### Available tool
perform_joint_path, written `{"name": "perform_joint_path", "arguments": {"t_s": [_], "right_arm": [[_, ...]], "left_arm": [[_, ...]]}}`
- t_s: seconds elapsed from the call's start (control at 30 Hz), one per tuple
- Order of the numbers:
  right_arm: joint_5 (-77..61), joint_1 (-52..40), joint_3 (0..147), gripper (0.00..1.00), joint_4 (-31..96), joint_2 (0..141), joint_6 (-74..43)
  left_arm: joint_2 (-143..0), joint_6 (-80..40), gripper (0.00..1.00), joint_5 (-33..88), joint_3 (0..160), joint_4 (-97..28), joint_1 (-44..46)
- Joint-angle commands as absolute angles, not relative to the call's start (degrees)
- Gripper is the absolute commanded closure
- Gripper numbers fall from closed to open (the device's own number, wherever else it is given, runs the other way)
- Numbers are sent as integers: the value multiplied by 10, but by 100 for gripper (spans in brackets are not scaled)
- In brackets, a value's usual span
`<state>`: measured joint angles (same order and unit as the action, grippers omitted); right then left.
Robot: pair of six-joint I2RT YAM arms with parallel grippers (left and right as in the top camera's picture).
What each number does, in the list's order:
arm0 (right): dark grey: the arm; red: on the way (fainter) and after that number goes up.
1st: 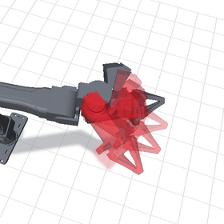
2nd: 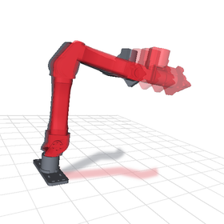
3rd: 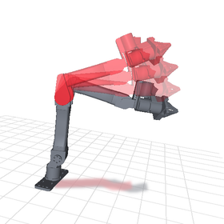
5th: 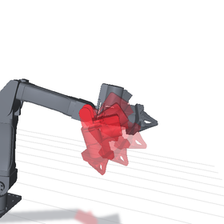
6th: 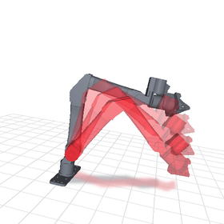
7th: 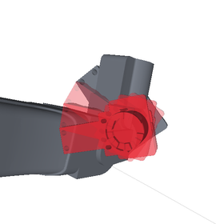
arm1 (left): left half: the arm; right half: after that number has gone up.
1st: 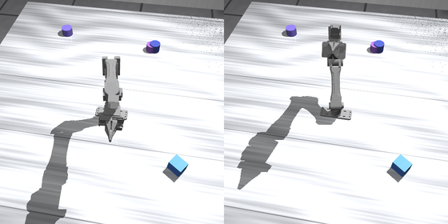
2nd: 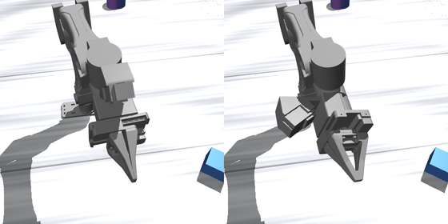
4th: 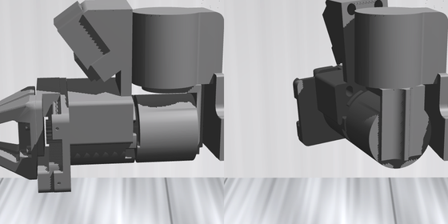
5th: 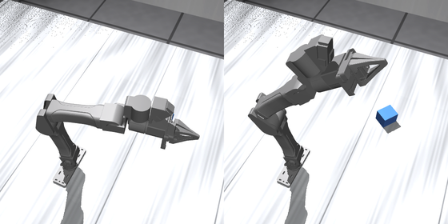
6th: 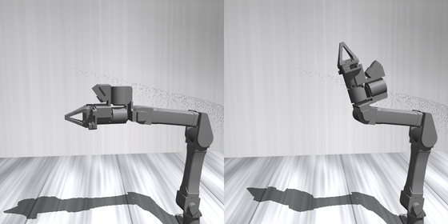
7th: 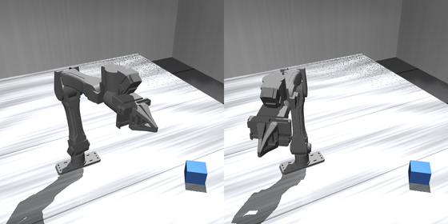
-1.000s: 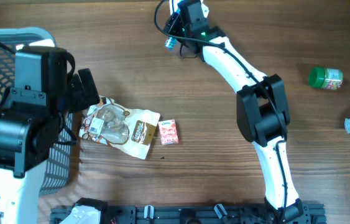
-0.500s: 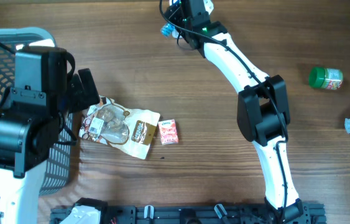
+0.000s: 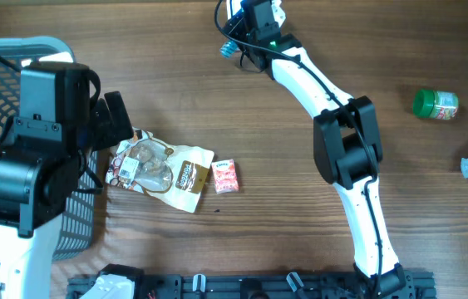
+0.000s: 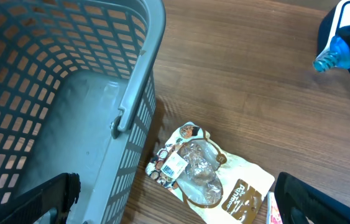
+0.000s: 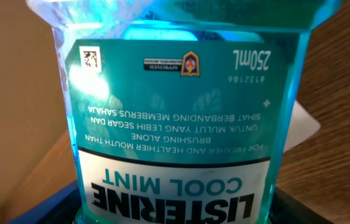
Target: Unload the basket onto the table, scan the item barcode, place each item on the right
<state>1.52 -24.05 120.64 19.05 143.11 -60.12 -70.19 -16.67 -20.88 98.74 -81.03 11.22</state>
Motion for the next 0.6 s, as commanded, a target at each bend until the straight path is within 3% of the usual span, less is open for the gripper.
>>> {"name": "perform_joint_path", "arguments": {"t_s": [0.0, 0.57], "right_arm": [[14, -239, 1258, 54, 229, 1422, -544], [94, -248, 1302, 56, 332, 1422, -296]], "left_arm": [[-702, -170, 0, -202, 986, -811, 111], [-702, -170, 0, -202, 986, -811, 111]]}}
